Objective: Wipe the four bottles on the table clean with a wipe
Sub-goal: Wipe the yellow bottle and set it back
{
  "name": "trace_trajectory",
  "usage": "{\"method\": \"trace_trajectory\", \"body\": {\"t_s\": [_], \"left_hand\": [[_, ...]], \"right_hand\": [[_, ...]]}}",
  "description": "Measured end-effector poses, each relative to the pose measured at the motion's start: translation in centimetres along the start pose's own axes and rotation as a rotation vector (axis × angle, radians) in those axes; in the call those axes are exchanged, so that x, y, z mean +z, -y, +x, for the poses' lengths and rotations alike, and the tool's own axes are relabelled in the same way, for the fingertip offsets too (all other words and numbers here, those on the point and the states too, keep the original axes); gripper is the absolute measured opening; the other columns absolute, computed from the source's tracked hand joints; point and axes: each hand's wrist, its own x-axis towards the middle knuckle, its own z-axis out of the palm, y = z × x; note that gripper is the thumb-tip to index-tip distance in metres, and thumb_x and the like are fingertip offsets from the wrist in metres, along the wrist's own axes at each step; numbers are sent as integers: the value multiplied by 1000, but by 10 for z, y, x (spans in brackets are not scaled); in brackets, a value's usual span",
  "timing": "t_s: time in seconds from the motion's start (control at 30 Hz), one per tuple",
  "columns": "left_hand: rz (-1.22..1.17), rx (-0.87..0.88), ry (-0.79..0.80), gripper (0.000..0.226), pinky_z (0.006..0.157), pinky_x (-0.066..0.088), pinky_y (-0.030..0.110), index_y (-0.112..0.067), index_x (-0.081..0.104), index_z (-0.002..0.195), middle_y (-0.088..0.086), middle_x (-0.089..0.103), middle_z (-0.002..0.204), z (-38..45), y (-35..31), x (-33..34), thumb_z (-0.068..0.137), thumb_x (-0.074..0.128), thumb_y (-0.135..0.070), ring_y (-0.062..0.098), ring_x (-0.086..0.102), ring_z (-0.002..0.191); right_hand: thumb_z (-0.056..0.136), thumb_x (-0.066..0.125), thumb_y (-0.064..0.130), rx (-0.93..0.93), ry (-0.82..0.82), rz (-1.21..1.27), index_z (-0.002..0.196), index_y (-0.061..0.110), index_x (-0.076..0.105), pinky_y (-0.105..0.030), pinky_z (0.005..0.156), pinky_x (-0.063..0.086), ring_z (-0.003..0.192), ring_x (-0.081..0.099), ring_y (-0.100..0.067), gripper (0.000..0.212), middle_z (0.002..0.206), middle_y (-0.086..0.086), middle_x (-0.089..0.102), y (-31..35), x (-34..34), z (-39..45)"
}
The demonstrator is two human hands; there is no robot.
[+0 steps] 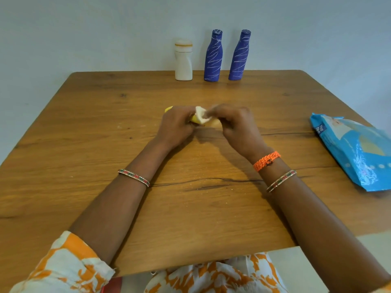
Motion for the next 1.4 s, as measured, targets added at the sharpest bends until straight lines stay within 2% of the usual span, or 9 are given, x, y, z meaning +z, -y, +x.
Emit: {"method": "trace_trajectory", "body": {"t_s": [0.1, 0.23, 0.37, 0.6, 0.7, 0.83, 0.97, 1.13, 1.4], "left_hand": [[104, 17, -55, 29, 67, 40, 23, -24, 69, 111, -2, 73, 99, -1, -7, -2, 83, 65, -19, 11, 64, 90], [249, 52, -105, 32, 63, 37, 24, -24, 63, 120, 0, 72, 96, -2, -19, 0, 89, 61, -33, 16, 65, 83], [265, 90, -110, 36, 57, 39, 29, -13, 57, 120, 7, 68, 87, 6, -36, 7, 92, 57, -35, 21, 63, 74], [-647, -210, 6, 28, 60, 54, 33, -14, 49, 119, 2, 63, 87, 1, -49, 8, 98, 42, -32, 16, 64, 72], [-984, -439, 60, 60, 59, 54, 36, -5, 52, 113, 12, 63, 86, -1, -55, 12, 96, 21, -54, 25, 64, 70], [-1021, -527, 0, 62, 70, 56, 29, -9, 51, 123, 6, 66, 97, -1, -63, 18, 101, 6, -45, 13, 68, 83], [-966, -552, 1, 42, 55, 53, 17, -18, 53, 108, -2, 68, 80, -3, -64, 17, 105, 14, -31, 0, 66, 62], [-1017, -563, 8, 41, 48, 51, 21, -15, 53, 112, -5, 69, 68, 0, -61, 17, 105, 17, -32, 7, 65, 57], [-1305, -812, -4, 68, 84, 51, 36, -4, 60, 109, 14, 68, 95, -2, -45, 10, 99, 15, -54, 23, 65, 88]], "right_hand": [[85, 57, -5, 288, -126, 135, 100, 16, 70, -21, 75, 52, 86, 63, -6, 28, 95, 2, 69, -3, -1, 3], [89, 58, 1, 713, -332, 605, 102, 10, 68, -32, 75, 58, 90, 68, -16, 19, 96, -6, 70, -1, 3, 6], [88, 58, -1, 818, -580, 854, 110, -3, 64, -31, 75, 58, 90, 68, -21, 22, 98, -15, 69, 13, 1, 14], [88, 61, 7, 591, -601, 504, 105, 11, 67, -29, 78, 57, 90, 66, -10, 18, 98, -3, 70, 27, 6, 19], [85, 60, 3, 427, -561, 309, 102, 9, 67, -28, 79, 54, 91, 63, -10, 19, 99, -3, 67, 26, 10, 16], [79, 58, -9, 213, -376, 103, 100, 4, 68, -23, 82, 49, 97, 59, -20, 26, 100, -9, 63, 25, 13, 17], [76, 60, -10, 16, -126, -62, 102, 2, 69, -27, 85, 48, 102, 54, -23, 30, 103, -12, 60, 26, 13, 23], [80, 62, -3, 72, -190, -81, 106, 1, 67, -34, 83, 50, 100, 53, -23, 27, 102, -13, 57, 23, 13, 33], [72, 64, -13, 56, 120, -68, 102, 7, 71, -47, 86, 50, 89, 63, -28, 36, 95, -11, 65, 37, 16, -21]]}}
